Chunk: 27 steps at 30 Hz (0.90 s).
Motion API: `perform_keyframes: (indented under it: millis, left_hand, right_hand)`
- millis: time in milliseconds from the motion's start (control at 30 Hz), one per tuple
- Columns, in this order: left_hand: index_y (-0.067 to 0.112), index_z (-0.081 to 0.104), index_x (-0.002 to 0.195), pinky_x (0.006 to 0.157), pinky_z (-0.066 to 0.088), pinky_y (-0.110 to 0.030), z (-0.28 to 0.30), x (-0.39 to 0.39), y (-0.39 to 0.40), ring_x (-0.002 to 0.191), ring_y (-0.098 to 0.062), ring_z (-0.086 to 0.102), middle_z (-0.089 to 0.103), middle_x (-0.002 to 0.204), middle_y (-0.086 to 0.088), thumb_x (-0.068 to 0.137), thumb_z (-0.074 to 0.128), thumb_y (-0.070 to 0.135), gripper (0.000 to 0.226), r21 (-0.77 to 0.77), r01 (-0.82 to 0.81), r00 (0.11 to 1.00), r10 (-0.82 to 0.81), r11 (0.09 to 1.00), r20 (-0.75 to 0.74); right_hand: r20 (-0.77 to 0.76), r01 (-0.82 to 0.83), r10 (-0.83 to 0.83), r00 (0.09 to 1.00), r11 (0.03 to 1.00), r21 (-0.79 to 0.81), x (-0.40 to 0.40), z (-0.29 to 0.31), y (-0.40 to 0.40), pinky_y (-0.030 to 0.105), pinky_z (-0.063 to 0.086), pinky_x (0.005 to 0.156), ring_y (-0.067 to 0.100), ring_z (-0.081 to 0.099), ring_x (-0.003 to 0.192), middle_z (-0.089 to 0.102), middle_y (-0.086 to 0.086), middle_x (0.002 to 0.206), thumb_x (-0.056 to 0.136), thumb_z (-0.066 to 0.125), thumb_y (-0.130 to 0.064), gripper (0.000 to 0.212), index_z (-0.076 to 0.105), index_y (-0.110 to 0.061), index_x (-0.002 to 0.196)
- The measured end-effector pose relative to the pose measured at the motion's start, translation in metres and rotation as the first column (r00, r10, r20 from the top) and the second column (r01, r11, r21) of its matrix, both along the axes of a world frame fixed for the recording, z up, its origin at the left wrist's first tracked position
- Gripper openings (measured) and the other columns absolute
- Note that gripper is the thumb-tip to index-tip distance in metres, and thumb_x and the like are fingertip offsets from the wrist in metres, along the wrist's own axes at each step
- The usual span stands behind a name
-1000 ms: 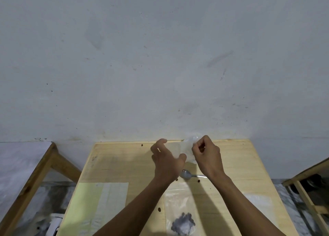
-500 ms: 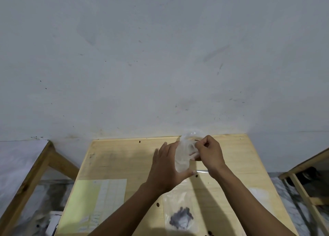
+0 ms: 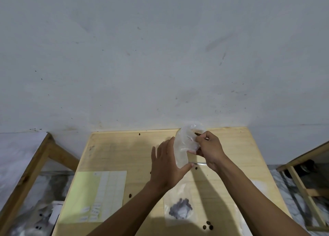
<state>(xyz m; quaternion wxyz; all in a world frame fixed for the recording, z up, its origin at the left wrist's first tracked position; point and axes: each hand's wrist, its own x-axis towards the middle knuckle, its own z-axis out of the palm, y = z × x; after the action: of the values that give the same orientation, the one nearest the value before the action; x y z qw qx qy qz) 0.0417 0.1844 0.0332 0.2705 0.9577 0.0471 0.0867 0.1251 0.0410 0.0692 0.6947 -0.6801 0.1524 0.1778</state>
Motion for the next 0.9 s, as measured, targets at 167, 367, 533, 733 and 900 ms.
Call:
perform_keyframes:
  millis: [167, 367, 533, 733, 900]
  left_hand:
    - [0.022, 0.045, 0.136, 0.109, 0.034, -0.048, -0.006, 0.006, 0.005, 0.124, -0.016, 0.048, 0.054, 0.132, 0.008, 0.079, 0.058, 0.052, 0.065, -0.016, -0.008, 0.998, 0.009, 1.0, 0.064]
    - [0.027, 0.04, 0.141, 0.108, 0.035, -0.054, -0.005, 0.005, 0.022, 0.122, -0.015, 0.05, 0.055, 0.133, 0.008, 0.084, 0.05, 0.056, 0.064, 0.003, 0.087, 0.996, -0.087, 0.996, -0.018]
    - [0.027, 0.022, 0.148, 0.118, 0.017, -0.056, -0.006, 0.001, 0.006, 0.138, -0.011, 0.032, 0.038, 0.147, 0.011, 0.062, 0.048, 0.089, 0.109, 0.026, 0.011, 0.989, -0.006, 1.0, -0.15]
    - [0.019, 0.036, 0.139, 0.117, 0.021, -0.058, -0.012, 0.004, 0.002, 0.133, -0.016, 0.041, 0.047, 0.135, 0.006, 0.07, 0.046, 0.072, 0.087, 0.043, -0.093, 0.995, 0.095, 0.995, -0.038]
    - [0.018, 0.038, 0.139, 0.118, 0.016, -0.058, -0.008, 0.008, 0.011, 0.131, -0.018, 0.043, 0.051, 0.132, 0.005, 0.076, 0.064, 0.052, 0.076, 0.034, -0.062, 0.997, 0.064, 0.997, -0.05]
  right_hand:
    - [0.012, -0.007, 0.007, 1.0, 0.999, -0.036, 0.005, 0.001, 0.0, 0.058, 0.059, 0.075, 0.029, 0.052, 0.073, 0.052, 0.014, 0.084, 0.086, 0.056, -0.001, 0.018, 0.047, -0.009, 0.073]
    - [-0.026, 0.011, -0.013, 1.0, 0.998, -0.058, 0.007, -0.006, -0.008, 0.051, 0.058, 0.072, 0.029, 0.051, 0.072, 0.053, 0.012, 0.082, 0.09, 0.057, 0.0, 0.02, 0.047, -0.009, 0.075]
    - [-0.021, 0.04, -0.042, 0.999, 0.997, -0.072, 0.003, -0.014, 0.003, 0.058, 0.056, 0.077, 0.027, 0.048, 0.075, 0.05, 0.011, 0.082, 0.09, 0.051, 0.0, 0.021, 0.044, -0.01, 0.073]
    - [-0.016, 0.039, -0.041, 0.999, 0.996, -0.075, 0.002, -0.024, 0.009, 0.043, 0.058, 0.067, 0.027, 0.052, 0.074, 0.052, 0.013, 0.085, 0.088, 0.053, -0.001, 0.02, 0.046, -0.011, 0.073]
    - [-0.036, -0.038, 0.037, 0.999, 0.999, -0.028, 0.003, -0.021, 0.006, 0.033, 0.054, 0.058, 0.026, 0.054, 0.067, 0.053, 0.012, 0.081, 0.091, 0.056, -0.006, 0.02, 0.047, -0.011, 0.074]
